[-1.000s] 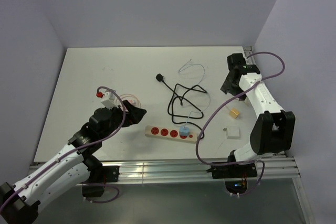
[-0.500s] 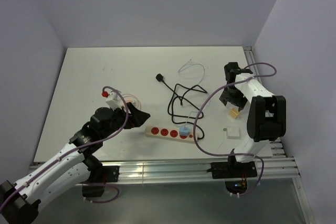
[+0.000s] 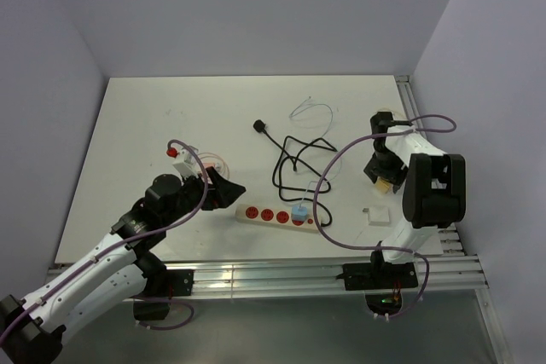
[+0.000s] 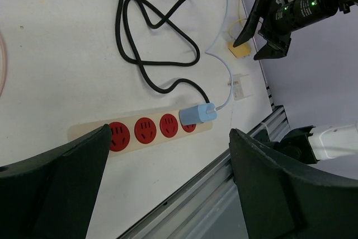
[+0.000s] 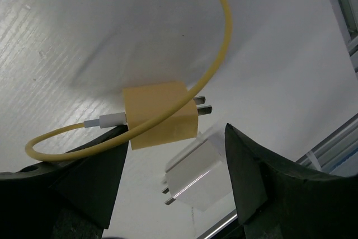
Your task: Insert the plug
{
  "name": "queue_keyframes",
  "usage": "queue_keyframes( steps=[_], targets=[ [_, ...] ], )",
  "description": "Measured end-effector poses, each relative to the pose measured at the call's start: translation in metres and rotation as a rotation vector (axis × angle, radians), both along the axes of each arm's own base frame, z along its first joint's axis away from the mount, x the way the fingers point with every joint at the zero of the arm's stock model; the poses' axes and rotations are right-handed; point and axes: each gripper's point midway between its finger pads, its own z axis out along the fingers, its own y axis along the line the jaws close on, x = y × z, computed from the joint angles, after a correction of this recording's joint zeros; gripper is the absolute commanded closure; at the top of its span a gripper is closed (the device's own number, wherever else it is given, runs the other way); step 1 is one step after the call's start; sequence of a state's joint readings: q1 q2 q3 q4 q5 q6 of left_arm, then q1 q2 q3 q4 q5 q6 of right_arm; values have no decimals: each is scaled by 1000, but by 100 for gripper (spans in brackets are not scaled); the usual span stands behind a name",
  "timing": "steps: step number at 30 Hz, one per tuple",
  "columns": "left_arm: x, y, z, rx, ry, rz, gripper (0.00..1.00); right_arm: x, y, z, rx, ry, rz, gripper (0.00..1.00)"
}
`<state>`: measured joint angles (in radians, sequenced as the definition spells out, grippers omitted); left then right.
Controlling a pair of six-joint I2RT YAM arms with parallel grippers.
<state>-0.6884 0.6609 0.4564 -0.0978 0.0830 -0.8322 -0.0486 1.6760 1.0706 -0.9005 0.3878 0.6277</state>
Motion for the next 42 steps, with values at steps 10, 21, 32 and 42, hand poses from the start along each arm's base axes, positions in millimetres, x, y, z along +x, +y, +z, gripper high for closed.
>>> queue_keyframes(
  steps=[10,21,32,42],
  targets=[
    [-3,0,2,5,11,-10,9,9,4,-3,41,-56,-17,100],
    [-10,3,45,-49,-46,-21,12,56,75,111,289,-502,163,100],
    [-9,-2,111,-206,-240,-44,37,62,233,240,949,-836,435,100],
    [6,-16,140,-326,-403,-53,31,14,337,283,1466,-783,612,100]
  ],
)
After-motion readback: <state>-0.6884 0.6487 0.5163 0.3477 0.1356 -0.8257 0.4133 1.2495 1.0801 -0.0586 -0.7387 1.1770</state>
